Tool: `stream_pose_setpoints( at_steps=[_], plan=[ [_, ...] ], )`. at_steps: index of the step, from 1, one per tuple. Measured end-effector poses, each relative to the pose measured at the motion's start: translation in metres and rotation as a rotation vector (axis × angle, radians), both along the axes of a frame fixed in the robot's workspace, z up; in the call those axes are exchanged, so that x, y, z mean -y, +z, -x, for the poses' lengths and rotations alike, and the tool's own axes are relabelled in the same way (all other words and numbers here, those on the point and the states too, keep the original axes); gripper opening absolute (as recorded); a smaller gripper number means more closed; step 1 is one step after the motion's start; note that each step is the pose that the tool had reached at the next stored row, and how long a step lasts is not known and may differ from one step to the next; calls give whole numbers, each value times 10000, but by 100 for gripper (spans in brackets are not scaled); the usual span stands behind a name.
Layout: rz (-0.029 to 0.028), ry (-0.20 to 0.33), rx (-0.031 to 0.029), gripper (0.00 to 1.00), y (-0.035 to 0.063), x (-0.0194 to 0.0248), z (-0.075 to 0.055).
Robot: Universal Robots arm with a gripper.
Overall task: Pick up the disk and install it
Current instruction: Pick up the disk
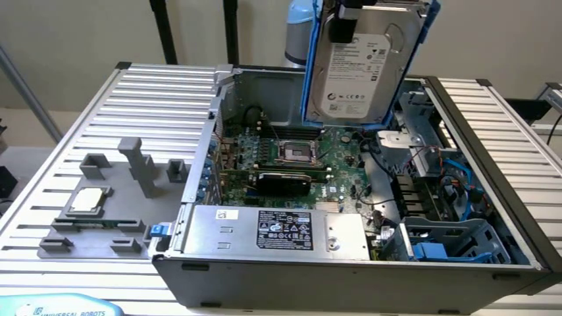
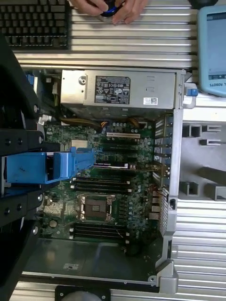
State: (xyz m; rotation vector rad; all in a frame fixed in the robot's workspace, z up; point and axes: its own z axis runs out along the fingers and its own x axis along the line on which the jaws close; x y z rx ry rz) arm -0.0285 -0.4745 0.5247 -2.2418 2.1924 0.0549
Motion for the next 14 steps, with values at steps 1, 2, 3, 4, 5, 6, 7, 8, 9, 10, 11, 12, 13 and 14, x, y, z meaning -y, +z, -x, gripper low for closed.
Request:
stream_pose_setpoints(
  at_steps=[1,2,3,4,5,6,7,8,9,10,11,12,13,14],
  plan=[
    [0,1,0,33,-2,21,-34],
    [0,1,0,33,-5,42,-66],
    [1,0,0,33,-8,63,-98],
    [0,0,0,33,-12,85,-129],
    [0,1,0,33,-16,108,-158],
    [0,1,0,33,-21,133,-188],
    [1,0,0,33,-25,157,-216],
    [0,0,0,33,-30,181,-243],
    [1,1,0,33,-34,206,-271],
    [0,1,0,33,-39,230,-297],
    [0,0,0,33,-44,255,-323],
    [0,0,0,33,-49,280,-349],
    [0,0,0,33,-54,306,-375],
    [0,1,0,33,-59,331,-400]
  ],
)
